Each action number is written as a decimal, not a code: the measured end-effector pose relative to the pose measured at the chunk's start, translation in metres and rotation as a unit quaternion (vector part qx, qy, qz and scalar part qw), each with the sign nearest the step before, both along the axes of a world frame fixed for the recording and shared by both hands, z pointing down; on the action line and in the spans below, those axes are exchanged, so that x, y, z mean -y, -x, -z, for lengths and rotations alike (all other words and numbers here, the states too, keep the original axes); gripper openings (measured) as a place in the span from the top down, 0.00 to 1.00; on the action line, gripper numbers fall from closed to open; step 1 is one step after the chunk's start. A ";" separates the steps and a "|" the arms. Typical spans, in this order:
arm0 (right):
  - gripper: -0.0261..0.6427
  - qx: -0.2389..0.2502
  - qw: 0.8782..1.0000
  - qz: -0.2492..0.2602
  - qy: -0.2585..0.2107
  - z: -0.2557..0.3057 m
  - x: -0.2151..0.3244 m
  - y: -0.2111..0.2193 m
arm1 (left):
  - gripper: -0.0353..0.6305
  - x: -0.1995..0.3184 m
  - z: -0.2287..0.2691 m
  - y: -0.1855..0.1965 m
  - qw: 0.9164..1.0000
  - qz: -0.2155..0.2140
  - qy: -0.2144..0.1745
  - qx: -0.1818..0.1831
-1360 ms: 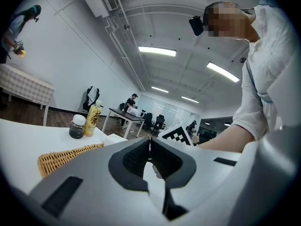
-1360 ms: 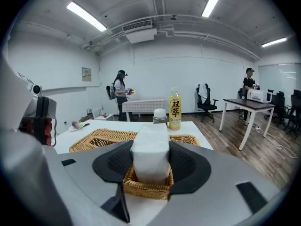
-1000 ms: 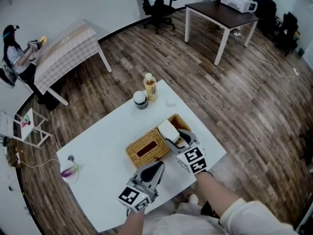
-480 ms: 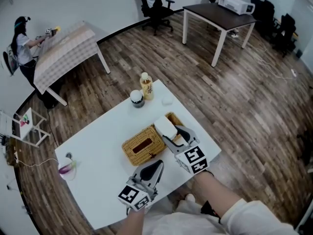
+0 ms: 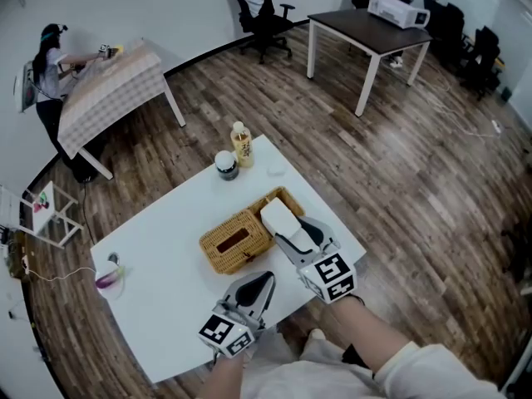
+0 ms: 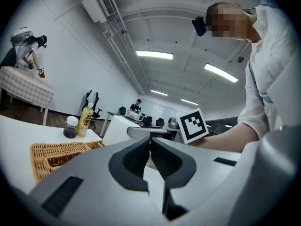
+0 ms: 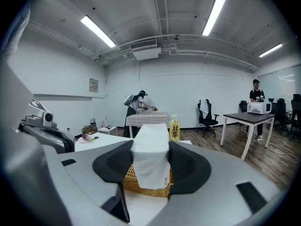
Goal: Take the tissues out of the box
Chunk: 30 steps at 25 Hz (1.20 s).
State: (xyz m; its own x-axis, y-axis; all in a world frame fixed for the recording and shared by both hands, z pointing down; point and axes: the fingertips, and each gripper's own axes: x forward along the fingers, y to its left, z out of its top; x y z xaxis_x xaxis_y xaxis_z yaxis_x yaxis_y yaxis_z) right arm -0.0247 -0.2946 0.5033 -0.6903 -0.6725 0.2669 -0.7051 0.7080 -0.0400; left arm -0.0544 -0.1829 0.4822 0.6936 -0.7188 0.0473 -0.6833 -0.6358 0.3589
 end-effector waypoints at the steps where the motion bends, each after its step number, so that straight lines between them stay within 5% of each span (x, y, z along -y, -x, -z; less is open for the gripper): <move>1: 0.59 0.000 1.000 0.000 -0.001 0.001 -0.003 -0.003 | 0.94 -0.002 0.000 -0.003 1.000 0.000 0.000 0.000; 30: 0.59 0.023 1.000 0.002 -0.003 0.011 -0.045 -0.050 | 0.94 -0.018 0.001 -0.046 1.000 -0.010 0.002 -0.002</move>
State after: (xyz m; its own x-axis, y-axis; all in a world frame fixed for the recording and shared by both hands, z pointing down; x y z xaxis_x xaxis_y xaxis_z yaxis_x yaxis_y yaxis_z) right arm 0.0250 -0.2497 0.4922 -0.7047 -0.6707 0.2314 -0.6994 0.7116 -0.0675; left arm -0.0080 -0.1651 0.4813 0.7081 -0.7046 0.0468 -0.6690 -0.6482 0.3636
